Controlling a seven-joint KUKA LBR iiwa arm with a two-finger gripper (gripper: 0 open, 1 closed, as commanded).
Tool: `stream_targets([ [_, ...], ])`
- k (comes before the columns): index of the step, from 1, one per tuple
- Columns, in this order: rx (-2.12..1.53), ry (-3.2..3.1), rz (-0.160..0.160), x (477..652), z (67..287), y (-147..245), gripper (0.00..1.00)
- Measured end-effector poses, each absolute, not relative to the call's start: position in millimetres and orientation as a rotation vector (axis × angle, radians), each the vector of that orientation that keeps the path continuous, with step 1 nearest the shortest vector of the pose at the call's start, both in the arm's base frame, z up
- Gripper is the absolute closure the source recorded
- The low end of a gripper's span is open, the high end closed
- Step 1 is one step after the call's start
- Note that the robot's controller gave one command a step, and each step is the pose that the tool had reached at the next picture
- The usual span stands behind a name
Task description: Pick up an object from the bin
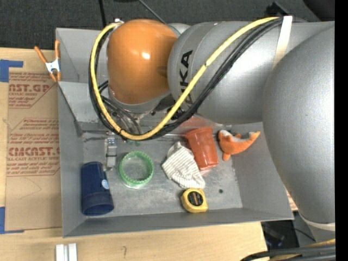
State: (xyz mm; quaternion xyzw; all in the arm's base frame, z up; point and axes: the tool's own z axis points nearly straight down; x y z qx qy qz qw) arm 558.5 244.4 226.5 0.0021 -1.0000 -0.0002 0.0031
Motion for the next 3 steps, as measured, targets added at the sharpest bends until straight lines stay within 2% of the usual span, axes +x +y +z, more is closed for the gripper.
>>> stream_targets([
  [1,0.003,-3.143,-0.003,560.3,231.8,242.9,0.0],
  [2,-0.05,-3.138,0.001,543.8,289.7,235.2,0.0],
  [3,-0.078,-3.15,-0.007,541.9,259.7,221.0,0.0],
])
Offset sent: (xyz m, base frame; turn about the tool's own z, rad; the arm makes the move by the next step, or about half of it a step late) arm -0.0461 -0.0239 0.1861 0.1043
